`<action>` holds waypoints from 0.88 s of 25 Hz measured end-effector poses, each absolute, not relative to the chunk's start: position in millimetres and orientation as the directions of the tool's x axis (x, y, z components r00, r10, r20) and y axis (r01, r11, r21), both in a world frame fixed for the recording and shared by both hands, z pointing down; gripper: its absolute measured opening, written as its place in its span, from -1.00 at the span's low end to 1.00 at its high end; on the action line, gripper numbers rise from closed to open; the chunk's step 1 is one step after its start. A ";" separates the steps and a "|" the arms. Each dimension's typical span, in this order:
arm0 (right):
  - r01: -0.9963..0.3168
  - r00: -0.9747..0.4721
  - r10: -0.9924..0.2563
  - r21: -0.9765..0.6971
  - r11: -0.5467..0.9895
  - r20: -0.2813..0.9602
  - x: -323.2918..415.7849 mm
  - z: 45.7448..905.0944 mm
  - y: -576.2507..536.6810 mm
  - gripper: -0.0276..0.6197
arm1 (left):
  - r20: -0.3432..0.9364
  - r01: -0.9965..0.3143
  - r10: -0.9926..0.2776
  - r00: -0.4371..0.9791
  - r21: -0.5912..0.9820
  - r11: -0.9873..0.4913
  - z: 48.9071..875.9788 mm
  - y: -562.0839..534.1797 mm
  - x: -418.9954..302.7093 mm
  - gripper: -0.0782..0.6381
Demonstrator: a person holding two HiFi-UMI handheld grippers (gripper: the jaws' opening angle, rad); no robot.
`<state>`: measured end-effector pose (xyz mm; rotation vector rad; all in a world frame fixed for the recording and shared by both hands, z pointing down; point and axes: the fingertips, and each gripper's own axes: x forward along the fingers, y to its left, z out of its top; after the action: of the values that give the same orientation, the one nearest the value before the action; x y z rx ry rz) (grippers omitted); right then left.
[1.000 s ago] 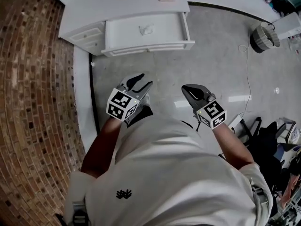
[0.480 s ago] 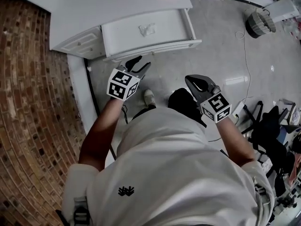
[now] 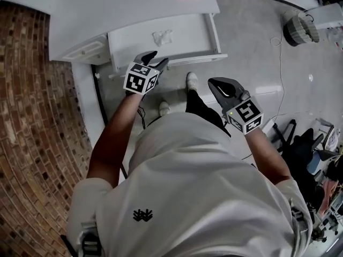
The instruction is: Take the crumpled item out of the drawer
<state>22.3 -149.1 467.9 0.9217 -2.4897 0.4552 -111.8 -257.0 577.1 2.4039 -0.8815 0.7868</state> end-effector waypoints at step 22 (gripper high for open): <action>-0.685 -0.667 -0.456 -0.245 0.686 0.589 156.2 511.4 -267.3 -0.87 | 0.893 -0.871 -0.278 0.355 0.207 -0.446 755.3 -377.5 -90.7 -0.01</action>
<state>156.2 -267.3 511.4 0.8786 -2.4065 0.6249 -90.7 -377.5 755.3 1.9152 -0.9996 1.0735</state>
